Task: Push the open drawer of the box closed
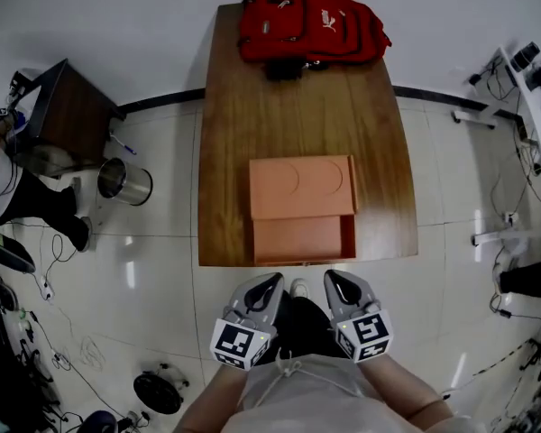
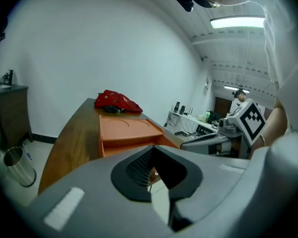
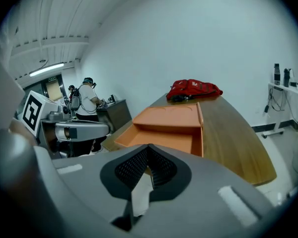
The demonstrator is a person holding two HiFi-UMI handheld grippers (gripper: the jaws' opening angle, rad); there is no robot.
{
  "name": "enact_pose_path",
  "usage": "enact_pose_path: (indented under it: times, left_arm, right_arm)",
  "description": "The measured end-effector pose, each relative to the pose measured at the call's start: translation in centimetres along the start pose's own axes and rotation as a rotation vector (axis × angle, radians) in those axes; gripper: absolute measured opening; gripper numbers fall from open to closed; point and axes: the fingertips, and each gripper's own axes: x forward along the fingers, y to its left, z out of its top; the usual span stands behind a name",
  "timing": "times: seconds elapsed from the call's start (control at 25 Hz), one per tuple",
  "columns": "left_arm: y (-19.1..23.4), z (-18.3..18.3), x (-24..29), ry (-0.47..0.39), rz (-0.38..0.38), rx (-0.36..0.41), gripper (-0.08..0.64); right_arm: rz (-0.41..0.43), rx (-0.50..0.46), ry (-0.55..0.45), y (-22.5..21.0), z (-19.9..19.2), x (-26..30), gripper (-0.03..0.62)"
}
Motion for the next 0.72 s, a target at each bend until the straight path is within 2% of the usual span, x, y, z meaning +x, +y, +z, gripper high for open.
enact_pose_path:
  times: [0.28,0.4,0.48,0.72]
  left_arm:
    - [0.9,-6.1,3.2,0.092,0.009,-0.076,0.006]
    - [1.1,-7.7,4.1,0.12,0.009,-0.081,0.006]
    - [1.3,-8.3,4.5,0.132,0.01,-0.079,0.006]
    - [2.2,-7.6,5.3,0.137,0.021,-0.144,0.006]
  right_arm:
    - [-0.01,0.033,0.082,-1.2,-4.9,2.7,0.008]
    - [-0.025,0.049,0.097,-1.8,-5.8,3.5,0.008]
    - [-0.03,0.058,0.097,-2.2,-6.0,3.8,0.008]
    - [-0.024,0.065,0.102,-2.9,-5.3,4.7,0.008]
